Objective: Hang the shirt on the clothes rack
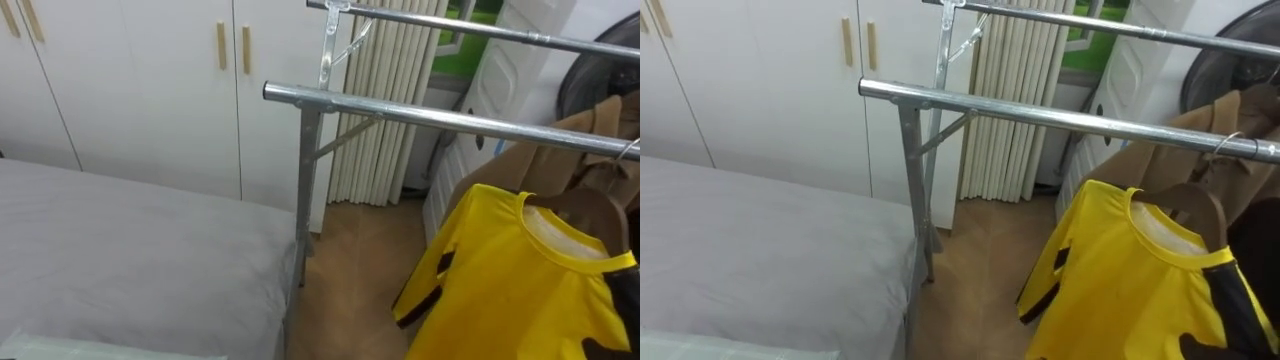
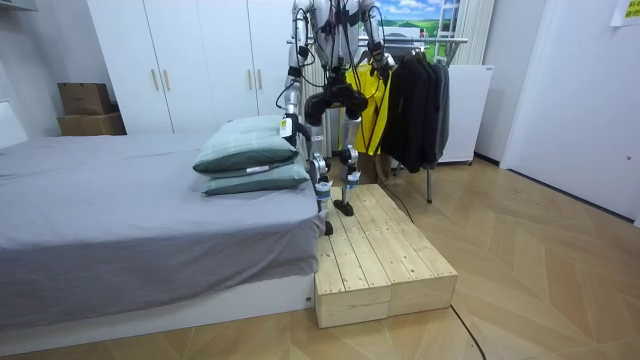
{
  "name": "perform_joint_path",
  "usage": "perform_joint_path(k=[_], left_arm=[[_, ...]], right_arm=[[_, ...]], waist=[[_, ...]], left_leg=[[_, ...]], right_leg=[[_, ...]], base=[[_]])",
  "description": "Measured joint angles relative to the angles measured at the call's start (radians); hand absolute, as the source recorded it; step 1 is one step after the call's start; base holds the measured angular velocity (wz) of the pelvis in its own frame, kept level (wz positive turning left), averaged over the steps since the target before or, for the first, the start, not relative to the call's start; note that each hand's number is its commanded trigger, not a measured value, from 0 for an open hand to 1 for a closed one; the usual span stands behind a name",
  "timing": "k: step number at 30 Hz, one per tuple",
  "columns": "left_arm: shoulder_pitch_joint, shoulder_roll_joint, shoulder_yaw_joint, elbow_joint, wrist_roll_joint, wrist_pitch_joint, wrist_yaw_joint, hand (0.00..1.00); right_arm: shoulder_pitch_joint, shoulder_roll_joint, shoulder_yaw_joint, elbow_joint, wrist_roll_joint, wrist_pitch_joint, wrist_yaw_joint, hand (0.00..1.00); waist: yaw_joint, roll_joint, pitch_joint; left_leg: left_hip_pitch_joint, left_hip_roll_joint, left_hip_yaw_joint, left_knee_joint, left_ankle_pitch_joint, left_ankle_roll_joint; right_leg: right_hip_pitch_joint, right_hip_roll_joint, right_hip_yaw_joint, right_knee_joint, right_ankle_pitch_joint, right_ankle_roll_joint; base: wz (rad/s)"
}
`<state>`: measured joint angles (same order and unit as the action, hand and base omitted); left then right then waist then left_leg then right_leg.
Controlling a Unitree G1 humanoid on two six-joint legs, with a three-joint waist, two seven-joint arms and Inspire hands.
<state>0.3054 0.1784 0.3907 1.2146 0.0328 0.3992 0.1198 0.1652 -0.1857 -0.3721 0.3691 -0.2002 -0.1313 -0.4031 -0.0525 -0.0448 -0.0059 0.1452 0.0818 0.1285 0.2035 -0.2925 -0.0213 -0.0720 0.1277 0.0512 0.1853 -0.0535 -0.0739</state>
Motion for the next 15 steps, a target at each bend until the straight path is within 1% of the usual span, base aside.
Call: perform_joint_path(k=[1,2,3,7,10,11,12,15], left_arm=[[0.0,-0.001,0.0,0.0,0.0,0.0,0.001,0.0],[0.0,-0.004,0.0,0.0,0.0,0.0,0.006,0.0],[0.0,-0.007,0.0,0.0,0.0,0.0,0.008,0.0],[0.0,-0.012,-0.001,0.0,-0.001,0.0,0.02,0.0],[0.0,-0.014,-0.004,0.0,-0.001,-0.001,0.023,0.0],[0.0,-0.015,-0.003,0.0,-0.001,-0.001,0.023,0.0],[0.0,-0.015,-0.003,0.0,-0.001,-0.003,0.023,0.0],[0.0,-0.017,-0.003,0.001,-0.001,-0.004,0.026,0.0]], right_arm=[[0.002,0.001,0.001,0.002,0.0,-0.006,-0.001,0.0],[0.005,0.001,0.003,0.012,0.001,-0.019,-0.001,0.0],[0.007,0.003,0.003,0.013,0.001,-0.022,-0.001,0.0],[0.011,0.016,0.024,0.013,0.043,-0.034,0.0,0.0],[0.027,0.014,0.048,0.015,0.087,-0.064,0.012,0.0],[0.029,0.009,0.048,0.026,0.111,-0.078,0.018,0.0],[0.029,-0.004,0.049,0.051,0.139,-0.098,0.026,0.0],[0.029,-0.023,0.058,0.08,0.209,-0.109,0.049,0.0]], waist=[[0.0,0.002,-0.001],[0.0,0.005,-0.0033],[0.0,0.008,-0.0053],[0.0,0.009,-0.0056],[0.0,0.009,-0.0056],[0.0,0.009,-0.0057],[0.0,0.008,-0.0061],[0.001,0.007,-0.0065]], left_leg=[[0.001,0.0,0.0,0.0,0.0,0.0],[0.005,0.0,0.0,0.0,-0.001,0.0],[0.006,0.0,0.0,0.0,-0.001,0.0],[0.01,-0.002,0.001,0.0,-0.001,0.001],[0.011,-0.004,0.001,-0.001,-0.002,0.002],[0.01,-0.004,0.001,0.0,-0.003,0.003],[0.006,-0.005,0.001,0.0,-0.003,0.004],[0.005,-0.005,0.001,0.001,-0.004,0.005]], right_leg=[[0.001,0.0,0.0,0.0,0.0,0.0],[0.003,0.0,0.001,0.001,0.0,0.0],[0.003,0.0,0.001,0.001,0.0,0.0],[0.003,0.0,0.005,0.0,-0.001,0.002],[0.004,-0.001,0.006,0.001,-0.002,0.003],[0.004,-0.002,0.006,0.001,-0.002,0.004],[0.005,-0.003,0.005,0.001,-0.003,0.004],[0.004,-0.004,0.005,0.001,-0.003,0.005]], base=[[0.0],[0.0],[0.0],[-0.02],[0.0],[0.0],[0.0],[0.0]])
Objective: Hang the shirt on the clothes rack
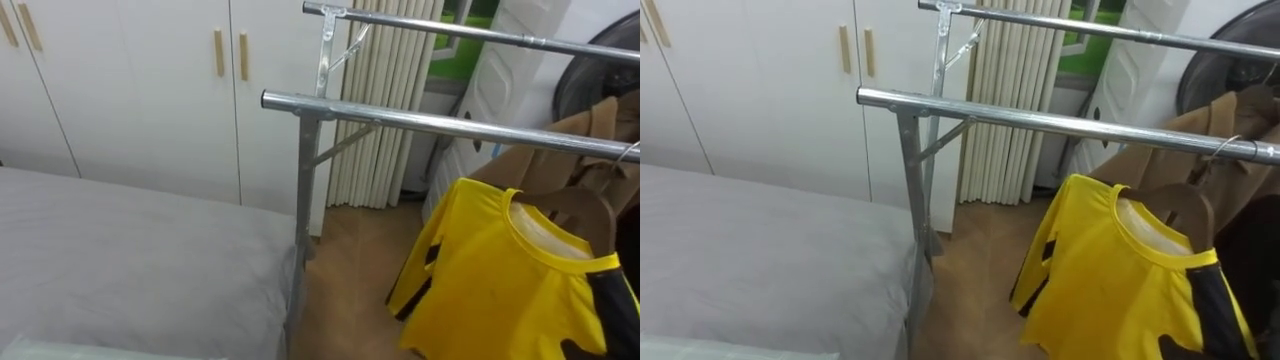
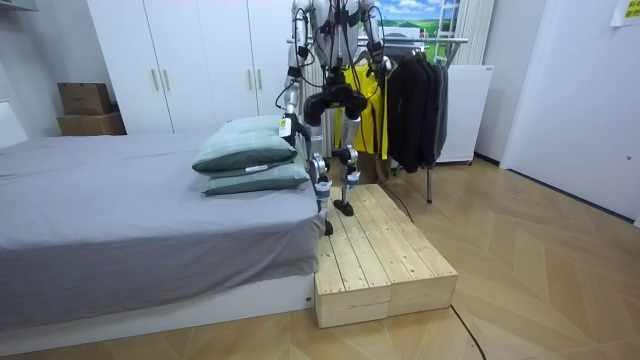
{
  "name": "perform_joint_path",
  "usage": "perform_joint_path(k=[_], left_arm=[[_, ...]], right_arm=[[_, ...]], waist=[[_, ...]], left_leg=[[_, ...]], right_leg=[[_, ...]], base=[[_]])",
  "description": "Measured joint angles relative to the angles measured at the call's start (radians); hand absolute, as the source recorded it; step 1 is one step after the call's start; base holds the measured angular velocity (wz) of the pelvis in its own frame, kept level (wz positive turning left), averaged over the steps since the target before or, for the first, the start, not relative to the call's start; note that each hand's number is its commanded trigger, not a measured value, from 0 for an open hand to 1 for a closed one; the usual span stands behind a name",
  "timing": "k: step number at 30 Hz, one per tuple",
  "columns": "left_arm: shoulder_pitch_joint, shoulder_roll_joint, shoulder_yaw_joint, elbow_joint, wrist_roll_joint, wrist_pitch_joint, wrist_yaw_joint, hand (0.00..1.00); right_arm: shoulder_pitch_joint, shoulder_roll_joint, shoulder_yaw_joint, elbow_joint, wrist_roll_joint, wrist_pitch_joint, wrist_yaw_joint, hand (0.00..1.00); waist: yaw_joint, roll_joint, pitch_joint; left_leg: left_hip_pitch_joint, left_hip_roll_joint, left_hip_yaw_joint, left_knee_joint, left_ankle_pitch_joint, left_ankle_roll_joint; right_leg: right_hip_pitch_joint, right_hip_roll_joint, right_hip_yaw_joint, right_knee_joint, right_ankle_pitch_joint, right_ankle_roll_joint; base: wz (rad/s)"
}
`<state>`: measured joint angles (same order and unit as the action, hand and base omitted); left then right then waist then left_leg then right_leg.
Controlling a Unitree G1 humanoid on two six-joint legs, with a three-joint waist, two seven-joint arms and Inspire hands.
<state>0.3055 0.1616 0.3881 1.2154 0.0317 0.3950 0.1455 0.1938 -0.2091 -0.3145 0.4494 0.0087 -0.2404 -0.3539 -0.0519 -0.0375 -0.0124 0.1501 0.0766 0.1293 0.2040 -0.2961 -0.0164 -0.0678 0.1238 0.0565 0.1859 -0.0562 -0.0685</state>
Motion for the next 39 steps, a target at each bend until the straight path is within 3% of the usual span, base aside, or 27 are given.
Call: perform_joint_path(k=[14,17,21,29,39], left_arm=[[0.0,-0.005,0.001,0.003,0.002,-0.004,0.005,0.0],[-0.001,-0.007,0.002,0.003,0.006,-0.005,0.005,0.0],[-0.004,-0.008,0.004,0.017,0.007,-0.013,0.005,0.0],[-0.005,-0.019,-0.001,0.025,0.017,-0.017,0.005,0.0],[-0.028,-0.036,-0.012,0.032,0.017,-0.017,0.065,0.0]], right_arm=[[0.0,-0.027,0.017,0.063,0.042,-0.057,0.029,0.0],[0.0,-0.037,0.025,0.098,0.12,-0.09,0.053,0.0],[0.0,-0.049,0.026,0.126,0.241,-0.105,0.098,0.0],[0.0,-0.103,0.048,0.176,0.366,-0.121,0.129,0.0],[0.0,-0.112,0.054,0.197,0.384,-0.121,0.116,0.0]], waist=[[0.0,0.0,0.0],[0.0,0.003,-0.0009],[0.0,0.008,-0.0038],[0.001,0.032,-0.0071],[0.002,0.039,-0.0073]], left_leg=[[-0.001,0.001,0.002,0.0,-0.003,0.004],[-0.001,0.0,0.003,0.002,-0.004,0.005],[-0.007,0.002,0.004,0.001,-0.006,0.006],[0.002,0.003,0.004,-0.004,-0.009,0.007],[0.0,0.001,-0.023,-0.002,-0.009,0.008]], right_leg=[[0.004,-0.001,-0.002,0.0,-0.001,0.003],[0.001,-0.001,-0.001,0.0,-0.001,0.004],[-0.001,0.0,-0.004,0.001,-0.001,0.004],[0.015,-0.002,-0.01,-0.004,-0.002,0.007],[0.027,-0.011,-0.039,-0.018,-0.003,0.009]], base=[[0.0],[0.0],[0.0],[0.02],[0.07]])
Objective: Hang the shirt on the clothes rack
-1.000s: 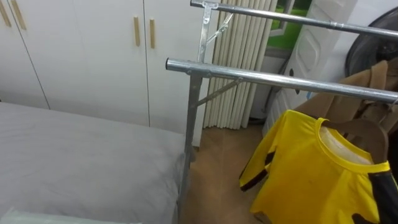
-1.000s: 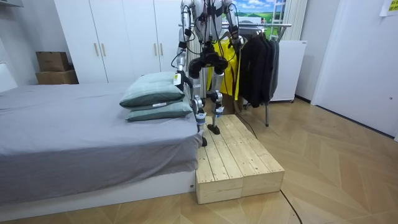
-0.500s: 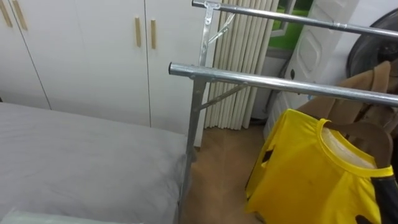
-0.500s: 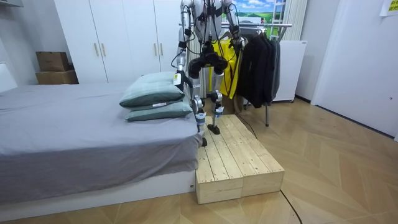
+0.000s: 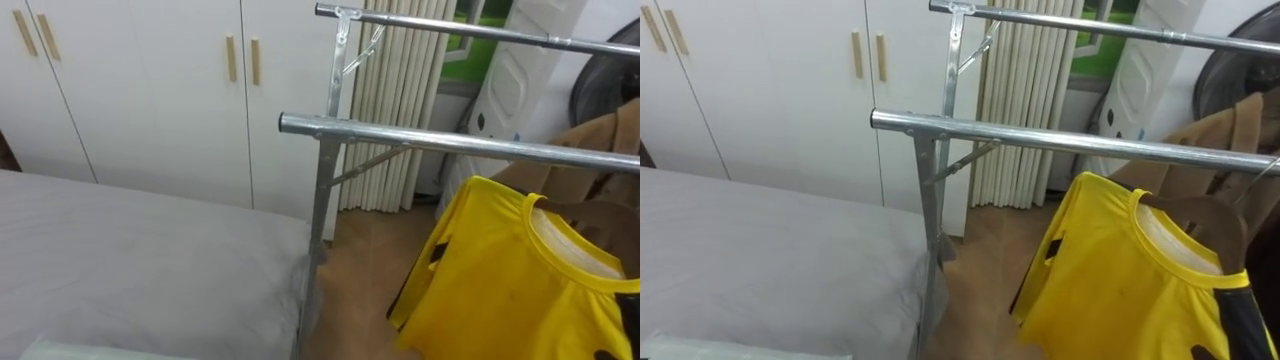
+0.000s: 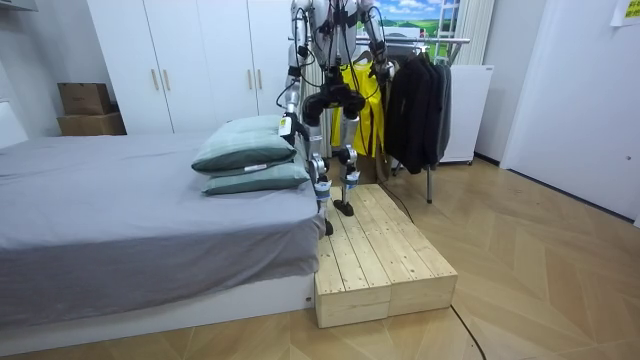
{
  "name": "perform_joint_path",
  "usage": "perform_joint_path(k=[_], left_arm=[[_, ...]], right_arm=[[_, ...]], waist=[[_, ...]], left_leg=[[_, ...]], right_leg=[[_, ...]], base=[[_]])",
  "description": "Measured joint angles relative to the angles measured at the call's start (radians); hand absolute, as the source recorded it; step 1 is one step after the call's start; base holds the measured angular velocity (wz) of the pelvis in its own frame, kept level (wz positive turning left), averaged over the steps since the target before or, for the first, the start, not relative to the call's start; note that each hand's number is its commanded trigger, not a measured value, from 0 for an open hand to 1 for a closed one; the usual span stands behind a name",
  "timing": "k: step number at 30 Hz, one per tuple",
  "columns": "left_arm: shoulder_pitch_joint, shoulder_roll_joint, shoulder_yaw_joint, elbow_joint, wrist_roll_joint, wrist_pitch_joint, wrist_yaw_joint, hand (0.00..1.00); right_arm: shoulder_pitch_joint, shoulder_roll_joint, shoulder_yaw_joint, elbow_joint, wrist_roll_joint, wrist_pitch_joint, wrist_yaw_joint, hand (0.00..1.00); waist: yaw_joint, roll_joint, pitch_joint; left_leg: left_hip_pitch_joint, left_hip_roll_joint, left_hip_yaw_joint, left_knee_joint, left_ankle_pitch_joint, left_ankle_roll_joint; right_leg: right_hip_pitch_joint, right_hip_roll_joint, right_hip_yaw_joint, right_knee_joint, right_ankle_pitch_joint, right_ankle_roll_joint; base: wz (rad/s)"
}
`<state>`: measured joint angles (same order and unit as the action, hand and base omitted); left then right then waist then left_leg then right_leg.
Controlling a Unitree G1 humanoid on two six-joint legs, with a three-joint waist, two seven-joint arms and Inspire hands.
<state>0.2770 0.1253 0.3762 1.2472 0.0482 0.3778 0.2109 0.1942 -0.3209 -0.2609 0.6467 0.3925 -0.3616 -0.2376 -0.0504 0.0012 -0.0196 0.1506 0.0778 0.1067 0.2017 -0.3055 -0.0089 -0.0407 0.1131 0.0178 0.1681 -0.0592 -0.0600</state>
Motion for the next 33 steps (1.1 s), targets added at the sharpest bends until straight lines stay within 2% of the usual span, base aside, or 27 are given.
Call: perform_joint_path(k=[13,16,19,22,23,24,26,28,30,31,33], left_arm=[[-0.002,0.0,-0.057,0.0,-0.017,-0.004,0.025,0.0],[-0.002,-0.002,-0.059,0.002,-0.018,-0.012,0.037,0.0],[-0.002,-0.003,-0.064,0.002,-0.019,-0.018,0.044,0.0],[-0.002,-0.003,-0.088,0.002,-0.08,-0.021,0.059,0.0],[-0.002,-0.003,-0.087,0.002,-0.088,-0.021,0.059,0.0],[-0.002,-0.003,-0.087,0.002,-0.094,-0.021,0.059,0.0],[-0.002,-0.002,-0.086,0.002,-0.103,-0.024,0.059,0.0],[-0.002,-0.002,-0.086,0.002,-0.104,-0.035,0.057,0.0],[0.003,-0.002,-0.085,0.002,-0.108,-0.04,0.045,0.0],[0.002,-0.001,-0.085,0.002,-0.108,-0.042,0.042,0.0],[0.006,-0.001,-0.086,0.002,-0.116,-0.07,0.022,0.0]], right_arm=[[0.0,0.008,0.003,0.011,0.009,-0.001,-0.046,0.0],[-0.001,0.013,0.004,0.01,-0.041,-0.001,-0.078,0.0],[-0.016,0.038,0.003,0.002,-0.145,0.0,-0.114,0.0],[-0.017,0.089,0.001,-0.076,-0.258,0.032,-0.166,0.0],[-0.017,0.115,0.0,-0.141,-0.316,0.066,-0.187,0.0],[-0.015,0.144,0.001,-0.191,-0.362,0.089,-0.201,0.0],[-0.004,0.175,0.0,-0.272,-0.402,0.123,-0.211,0.0],[0.008,0.182,-0.004,-0.347,-0.441,0.168,-0.216,0.0],[0.009,0.185,-0.005,-0.419,-0.488,0.212,-0.217,0.0],[0.012,0.188,-0.006,-0.439,-0.493,0.22,-0.218,0.0],[0.037,0.196,-0.003,-0.548,-0.498,0.255,-0.217,0.0]], waist=[[0.001,0.003,0.0015],[0.009,0.003,0.0015],[0.009,0.002,0.0016],[0.009,0.002,0.0021],[0.009,0.002,0.0024],[0.007,0.003,0.0035],[0.004,0.004,0.0047],[0.002,0.003,0.0086],[0.003,0.002,0.0139],[0.002,0.002,0.0164],[0.003,-0.004,0.0283]], left_leg=[[0.011,-0.003,-0.026,0.004,-0.002,0.004],[0.013,-0.003,-0.026,0.006,-0.002,0.004],[0.009,-0.004,-0.026,0.01,-0.002,0.004],[0.005,-0.005,-0.019,0.011,-0.002,0.004],[-0.003,-0.004,-0.009,0.01,-0.002,0.003],[-0.01,-0.003,-0.001,0.009,0.0,0.001],[-0.014,-0.003,0.003,0.001,0.002,-0.003],[-0.017,-0.003,0.007,-0.003,0.004,-0.004],[-0.016,-0.003,0.025,-0.002,0.004,-0.006],[-0.018,-0.003,0.027,-0.001,0.004,-0.006],[-0.032,-0.006,0.048,0.0,0.005,-0.006]], right_leg=[[0.023,-0.007,-0.025,-0.001,-0.003,0.004],[0.024,-0.008,-0.022,0.0,-0.003,0.004],[0.022,-0.008,-0.017,0.0,-0.006,0.003],[0.007,-0.003,-0.005,0.004,-0.009,0.002],[-0.005,0.001,0.005,0.007,-0.006,-0.002],[-0.017,0.002,0.008,0.007,-0.001,-0.004],[-0.028,0.003,0.01,0.02,-0.001,-0.005],[-0.036,0.01,0.014,0.031,-0.007,-0.006],[-0.052,0.015,0.041,0.045,-0.014,-0.006],[-0.057,0.015,0.043,0.049,-0.014,-0.007],[-0.092,0.017,0.061,0.075,-0.022,-0.006]], base=[[0.07],[0.0],[-0.01],[-0.13],[-0.3],[-0.29],[-0.13],[-0.1],[-0.23],[-0.22],[-0.25]])
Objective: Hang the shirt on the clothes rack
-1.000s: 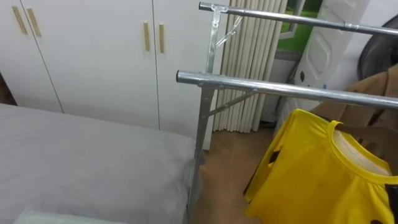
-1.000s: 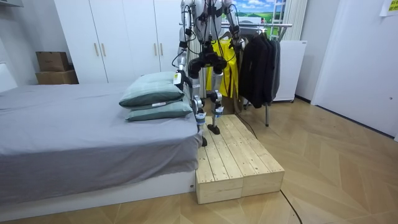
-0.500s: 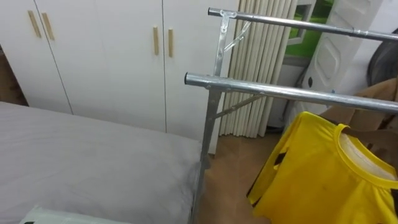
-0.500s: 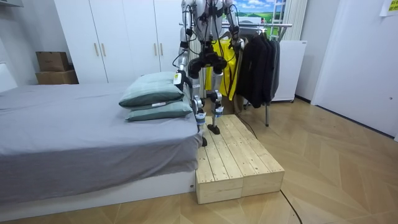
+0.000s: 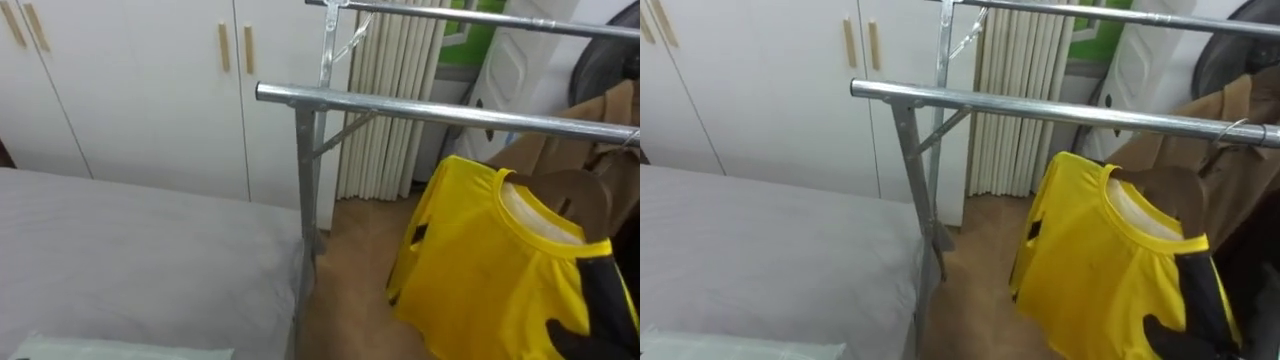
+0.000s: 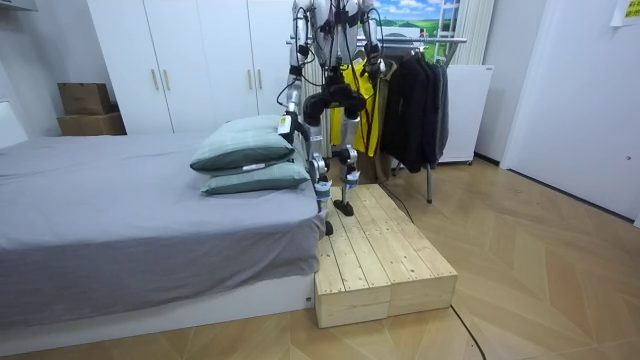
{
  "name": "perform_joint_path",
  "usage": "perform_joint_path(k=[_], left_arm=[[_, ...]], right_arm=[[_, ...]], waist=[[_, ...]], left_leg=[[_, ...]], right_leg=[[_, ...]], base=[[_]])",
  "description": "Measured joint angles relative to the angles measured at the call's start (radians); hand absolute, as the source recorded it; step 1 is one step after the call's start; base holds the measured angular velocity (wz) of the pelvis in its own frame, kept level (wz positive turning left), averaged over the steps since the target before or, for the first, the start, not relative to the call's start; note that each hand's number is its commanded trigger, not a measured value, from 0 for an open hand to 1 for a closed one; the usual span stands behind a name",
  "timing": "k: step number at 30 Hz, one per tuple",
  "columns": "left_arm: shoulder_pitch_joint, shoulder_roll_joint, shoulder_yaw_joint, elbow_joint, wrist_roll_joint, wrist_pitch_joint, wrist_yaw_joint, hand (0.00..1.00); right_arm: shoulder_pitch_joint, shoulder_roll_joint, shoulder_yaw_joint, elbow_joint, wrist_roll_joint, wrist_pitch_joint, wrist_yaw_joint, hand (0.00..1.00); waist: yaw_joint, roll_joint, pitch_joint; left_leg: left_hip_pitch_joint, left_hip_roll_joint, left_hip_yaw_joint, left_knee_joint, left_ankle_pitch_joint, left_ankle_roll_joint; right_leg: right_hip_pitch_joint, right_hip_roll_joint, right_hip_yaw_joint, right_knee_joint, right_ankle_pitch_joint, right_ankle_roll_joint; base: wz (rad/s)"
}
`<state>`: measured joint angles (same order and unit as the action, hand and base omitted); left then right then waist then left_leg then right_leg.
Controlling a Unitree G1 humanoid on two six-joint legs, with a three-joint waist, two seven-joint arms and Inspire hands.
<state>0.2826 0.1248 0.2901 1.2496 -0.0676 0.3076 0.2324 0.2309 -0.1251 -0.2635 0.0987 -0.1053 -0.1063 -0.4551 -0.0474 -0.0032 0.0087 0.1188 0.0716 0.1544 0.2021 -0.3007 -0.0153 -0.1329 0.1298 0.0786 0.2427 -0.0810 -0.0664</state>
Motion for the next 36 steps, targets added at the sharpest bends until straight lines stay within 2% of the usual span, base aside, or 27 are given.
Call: perform_joint_path(k=[4,6,9,12,13,14,16,18,20,21,22,36], left_arm=[[0.004,0.0,-0.001,0.0,-0.019,-0.016,-0.023,0.0],[0.011,0.0,-0.001,0.001,-0.023,-0.026,-0.04,0.0],[0.02,0.001,-0.001,0.001,-0.03,-0.045,-0.055,0.0],[0.029,0.001,-0.001,0.001,-0.03,-0.051,-0.072,0.0],[0.031,0.001,-0.001,0.001,-0.03,-0.053,-0.072,0.0],[0.034,0.001,-0.002,0.003,-0.03,-0.058,-0.073,0.0],[0.04,0.001,-0.019,0.007,-0.03,-0.061,-0.074,0.0],[0.043,0.001,-0.02,0.007,-0.03,-0.064,-0.085,0.0],[0.048,0.001,-0.02,0.006,-0.03,-0.068,-0.089,0.0],[0.049,0.001,-0.02,0.006,-0.03,-0.068,-0.091,0.0],[0.049,0.001,-0.021,0.006,-0.03,-0.068,-0.092,0.0],[0.049,0.001,-0.037,0.006,-0.03,-0.068,-0.099,0.0]], right_arm=[[0.049,0.0,0.008,-0.105,-0.026,0.015,-0.01,0.0],[0.057,0.0,0.01,-0.161,-0.061,0.052,-0.011,0.0],[0.057,-0.004,0.004,-0.196,-0.09,0.085,-0.011,0.0],[0.058,-0.004,0.003,-0.255,-0.105,0.087,-0.013,0.0],[0.057,-0.004,0.003,-0.271,-0.109,0.085,-0.018,0.05],[0.056,-0.005,0.002,-0.298,-0.123,0.081,-0.03,0.6],[0.053,-0.005,0.002,-0.323,-0.142,0.072,-0.042,1.0],[0.052,-0.005,0.002,-0.351,-0.164,0.072,-0.046,1.0],[0.05,-0.006,0.002,-0.355,-0.182,0.072,-0.046,0.62],[0.049,-0.006,0.002,-0.355,-0.185,0.073,-0.045,0.13],[0.048,-0.006,0.002,-0.355,-0.186,0.073,-0.045,0.0],[0.04,-0.006,0.004,-0.354,-0.251,0.082,-0.024,0.0]], waist=[[-0.001,-0.005,0.001],[-0.004,-0.006,0.0008],[-0.012,-0.011,0.0004],[-0.015,-0.01,0.0003],[-0.016,-0.009,0.0002],[-0.017,-0.009,0.0003],[-0.022,-0.005,0.0019],[-0.024,-0.005,0.002],[-0.029,-0.004,0.002],[-0.029,-0.004,0.002],[-0.029,-0.004,0.0021],[-0.029,0.001,-0.0018]], left_leg=[[-0.022,-0.007,0.015,0.004,0.0,0.0],[-0.03,-0.012,0.025,0.004,0.0,0.001],[-0.038,-0.017,0.029,0.005,0.002,0.004],[-0.034,-0.016,0.031,0.005,0.002,0.004],[-0.033,-0.016,0.031,0.005,0.002,0.004],[-0.028,-0.016,0.031,0.004,0.002,0.004],[-0.018,-0.015,0.031,0.004,0.002,0.004],[-0.018,-0.016,0.032,0.003,0.002,0.004],[-0.019,-0.016,0.033,0.0,0.001,0.005],[-0.019,-0.016,0.034,0.0,0.001,0.005],[-0.019,-0.016,0.034,0.0,0.001,0.005],[-0.021,-0.014,0.034,-0.001,0.001,0.005]], right_leg=[[-0.035,0.007,0.021,0.019,-0.007,0.003],[-0.051,0.006,0.033,0.037,-0.015,0.006],[-0.065,0.003,0.035,0.05,-0.016,0.009],[-0.061,0.004,0.035,0.049,-0.016,0.008],[-0.06,0.004,0.035,0.049,-0.016,0.008],[-0.055,0.004,0.035,0.048,-0.015,0.007],[-0.044,0.004,0.033,0.047,-0.015,0.007],[-0.043,0.004,0.035,0.046,-0.014,0.008],[-0.043,0.004,0.034,0.046,-0.012,0.008],[-0.043,0.004,0.033,0.046,-0.011,0.008],[-0.043,0.005,0.033,0.046,-0.01,0.008],[-0.046,0.006,0.03,0.047,-0.008,0.006]], base=[[-0.18],[-0.14],[-0.04],[0.0],[0.0],[0.0],[0.02],[0.0],[-0.02],[0.0],[0.0],[0.0]])
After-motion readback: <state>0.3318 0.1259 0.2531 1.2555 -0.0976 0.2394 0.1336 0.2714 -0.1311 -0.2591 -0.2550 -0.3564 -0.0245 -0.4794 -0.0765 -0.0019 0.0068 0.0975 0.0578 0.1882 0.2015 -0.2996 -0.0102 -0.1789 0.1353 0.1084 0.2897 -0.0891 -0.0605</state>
